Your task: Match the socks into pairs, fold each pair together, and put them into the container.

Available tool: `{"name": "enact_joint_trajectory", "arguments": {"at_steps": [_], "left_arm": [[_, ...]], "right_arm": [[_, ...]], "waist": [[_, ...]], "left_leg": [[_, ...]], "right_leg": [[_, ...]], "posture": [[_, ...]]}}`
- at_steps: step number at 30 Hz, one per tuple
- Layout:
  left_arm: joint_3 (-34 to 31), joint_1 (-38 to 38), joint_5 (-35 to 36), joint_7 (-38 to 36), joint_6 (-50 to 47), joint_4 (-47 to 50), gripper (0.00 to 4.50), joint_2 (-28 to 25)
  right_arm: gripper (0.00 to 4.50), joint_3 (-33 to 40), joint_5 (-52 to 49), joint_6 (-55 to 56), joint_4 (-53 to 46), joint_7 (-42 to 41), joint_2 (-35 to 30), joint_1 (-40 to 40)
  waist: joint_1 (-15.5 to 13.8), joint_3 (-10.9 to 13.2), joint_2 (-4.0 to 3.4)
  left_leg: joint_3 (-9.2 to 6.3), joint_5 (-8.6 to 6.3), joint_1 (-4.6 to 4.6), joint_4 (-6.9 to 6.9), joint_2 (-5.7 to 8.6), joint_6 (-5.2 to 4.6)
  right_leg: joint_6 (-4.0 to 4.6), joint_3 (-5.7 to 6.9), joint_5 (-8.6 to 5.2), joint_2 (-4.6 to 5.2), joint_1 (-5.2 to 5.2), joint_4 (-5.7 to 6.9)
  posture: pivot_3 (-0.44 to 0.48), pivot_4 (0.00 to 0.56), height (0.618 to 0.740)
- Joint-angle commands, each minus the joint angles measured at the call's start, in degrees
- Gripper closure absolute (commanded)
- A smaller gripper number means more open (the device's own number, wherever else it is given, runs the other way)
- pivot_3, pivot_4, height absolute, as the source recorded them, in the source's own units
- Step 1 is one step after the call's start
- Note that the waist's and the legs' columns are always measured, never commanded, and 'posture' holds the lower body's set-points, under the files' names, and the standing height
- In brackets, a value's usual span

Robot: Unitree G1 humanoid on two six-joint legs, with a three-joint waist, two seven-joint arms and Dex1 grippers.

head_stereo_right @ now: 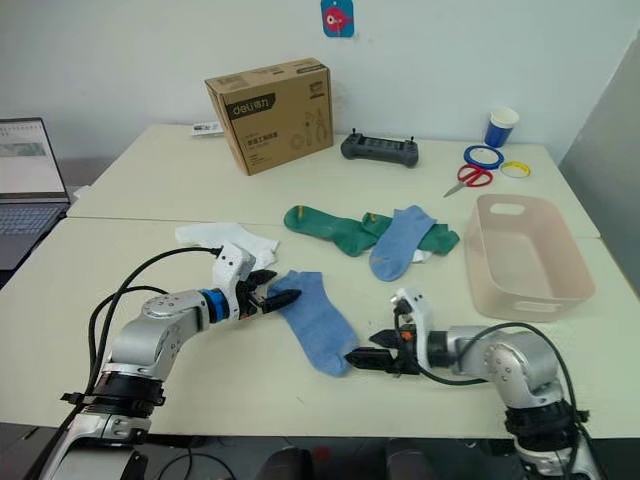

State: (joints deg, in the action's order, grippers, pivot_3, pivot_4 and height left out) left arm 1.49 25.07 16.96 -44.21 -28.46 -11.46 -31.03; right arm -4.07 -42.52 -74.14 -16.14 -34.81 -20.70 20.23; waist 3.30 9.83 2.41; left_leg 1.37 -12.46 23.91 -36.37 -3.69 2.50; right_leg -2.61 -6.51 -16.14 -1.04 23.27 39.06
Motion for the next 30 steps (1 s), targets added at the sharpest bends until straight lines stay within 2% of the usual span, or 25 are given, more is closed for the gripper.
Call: {"name": "enact_joint_trajectory", "arguments": {"at_steps": [1,6,10,12,17,20,23,27,30], "left_arm": [[-0.5,-0.7,0.3,-0.7,-0.8,2.2,1.49,-0.3],[-1.6,-2.9,0.8,-0.4,-2.1,5.5,3.07,-0.7],[-2.8,-6.7,1.9,0.3,-4.5,10.9,4.39,-0.8],[-3.5,-8.2,2.7,1.2,-6.2,13.6,4.5,-0.6],[-6.1,-11.9,5.8,4.9,-12.3,21.7,4.5,0.3],[-9.3,-17.5,12.5,8.2,-22.3,33.0,4.5,1.5],[-10.7,-20.7,16.3,11.2,-27.5,39.5,4.5,2.9],[-11.1,-24.5,18.0,18.0,-28.8,45.0,4.5,8.8],[-9.7,-25.2,14.2,22.6,-24.1,45.2,4.5,12.2]], "right_arm": [[0.56,-0.6,-0.8,-0.6,0.4,-0.3,-0.2,0.4],[2.32,0.4,-1.8,-0.7,1.4,-1.0,0.3,0.2],[3.76,0.5,-2.0,0.7,1.8,-3.3,-1.8,0.0],[4.46,0.9,-2.4,0.6,2.0,-4.0,-2.6,0.2],[4.46,2.3,-2.7,1.1,3.9,-6.6,-6.5,1.5],[4.46,2.4,-1.4,3.2,7.4,-11.4,-12.2,4.0],[4.46,1.0,-0.5,5.4,9.3,-14.3,-15.0,5.2],[4.46,-1.1,-0.3,5.1,11.6,-18.1,-17.1,7.4],[4.46,-3.2,1.6,6.0,13.9,-19.4,-17.9,8.5]], "waist": [[0.0,0.0,0.0],[0.0,0.0,0.0],[0.0,0.0,0.0],[0.0,0.0,0.0],[0.1,0.0,0.0],[0.1,0.0,-0.02],[0.1,0.0,0.0],[0.1,0.0,0.0],[0.1,0.0,0.0]], "left_leg": [[0.01,0.0,0.0,0.0,0.01,0.0],[0.01,0.0,0.03,0.0,0.02,0.0],[0.0,0.0,0.03,0.0,0.01,0.0],[0.01,0.0,0.03,0.0,0.01,0.0],[0.0,0.0,0.02,0.0,0.02,0.0],[0.03,0.0,0.02,-0.01,0.02,0.0],[0.09,-0.01,0.02,-0.01,0.05,0.0],[-0.05,-0.01,0.0,0.0,0.02,-0.01],[-0.02,-0.01,-0.01,-0.03,0.05,-0.01]], "right_leg": [[0.0,0.0,0.0,0.01,-0.01,-0.01],[-0.01,0.0,-0.01,0.04,0.0,-0.03],[-0.01,0.01,-0.01,0.03,0.0,-0.02],[-0.02,0.0,-0.01,0.05,0.0,-0.03],[-0.07,-0.01,-0.04,0.05,0.0,-0.03],[-0.08,-0.03,-0.04,0.06,0.0,-0.03],[-0.12,-0.08,-0.06,0.11,-0.01,-0.08],[-0.12,0.03,-0.06,0.05,-0.03,-0.04],[-0.14,-0.03,-0.04,0.05,-0.04,-0.05]], "posture": [[0.0,0.15,0.74],[0.0,0.15,0.74],[0.0,0.15,0.74],[0.0,0.15,0.74],[0.0,0.15,0.74],[0.0,0.15,0.74],[0.0,0.15,0.74],[0.0,0.15,0.74],[0.0,0.15,0.74]]}}
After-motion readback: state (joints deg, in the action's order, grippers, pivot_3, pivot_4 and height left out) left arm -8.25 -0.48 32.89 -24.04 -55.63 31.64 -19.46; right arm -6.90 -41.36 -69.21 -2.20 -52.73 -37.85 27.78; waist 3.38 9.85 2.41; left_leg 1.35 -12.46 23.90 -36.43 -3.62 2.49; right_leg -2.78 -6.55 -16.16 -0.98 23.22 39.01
